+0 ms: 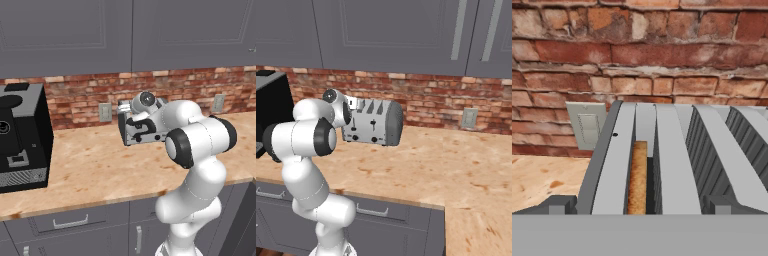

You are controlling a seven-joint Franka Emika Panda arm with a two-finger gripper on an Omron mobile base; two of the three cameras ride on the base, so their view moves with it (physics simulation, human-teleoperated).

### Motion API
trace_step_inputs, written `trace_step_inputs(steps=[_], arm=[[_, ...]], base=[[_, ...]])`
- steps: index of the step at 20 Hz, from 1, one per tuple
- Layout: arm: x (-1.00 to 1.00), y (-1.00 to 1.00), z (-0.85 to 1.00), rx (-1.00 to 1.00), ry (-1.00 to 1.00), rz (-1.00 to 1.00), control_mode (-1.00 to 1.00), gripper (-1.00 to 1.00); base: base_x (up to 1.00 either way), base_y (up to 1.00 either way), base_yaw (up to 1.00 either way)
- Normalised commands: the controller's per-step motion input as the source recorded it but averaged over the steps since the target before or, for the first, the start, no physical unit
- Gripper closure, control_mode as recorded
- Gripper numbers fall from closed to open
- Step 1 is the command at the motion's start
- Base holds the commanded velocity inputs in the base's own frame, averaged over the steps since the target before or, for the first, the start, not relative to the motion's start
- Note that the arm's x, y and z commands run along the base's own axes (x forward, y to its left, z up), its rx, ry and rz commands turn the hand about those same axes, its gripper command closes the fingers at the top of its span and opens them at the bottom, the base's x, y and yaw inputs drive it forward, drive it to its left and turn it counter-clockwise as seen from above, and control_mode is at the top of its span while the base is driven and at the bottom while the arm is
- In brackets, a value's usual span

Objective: Start the toaster. Once the lever pops up, take the bread to the plate on the dining counter.

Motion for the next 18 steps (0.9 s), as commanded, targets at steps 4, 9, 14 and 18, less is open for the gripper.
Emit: trace_step_inputs(steps=[4,9,14,18], arm=[[0.00,0.00,0.00,0.00,0.00,0.00,-1.00,-1.00],[0.00,0.00,0.00,0.00,0.00,0.00,-1.00,-1.00],[0.00,0.00,0.00,0.00,0.00,0.00,-1.00,-1.00],[0.00,0.00,0.00,0.00,0.00,0.00,-1.00,-1.00]], base=[[0.00,0.00,0.00],[0.00,0.00,0.00],[0.00,0.00,0.00],[0.00,0.00,0.00]])
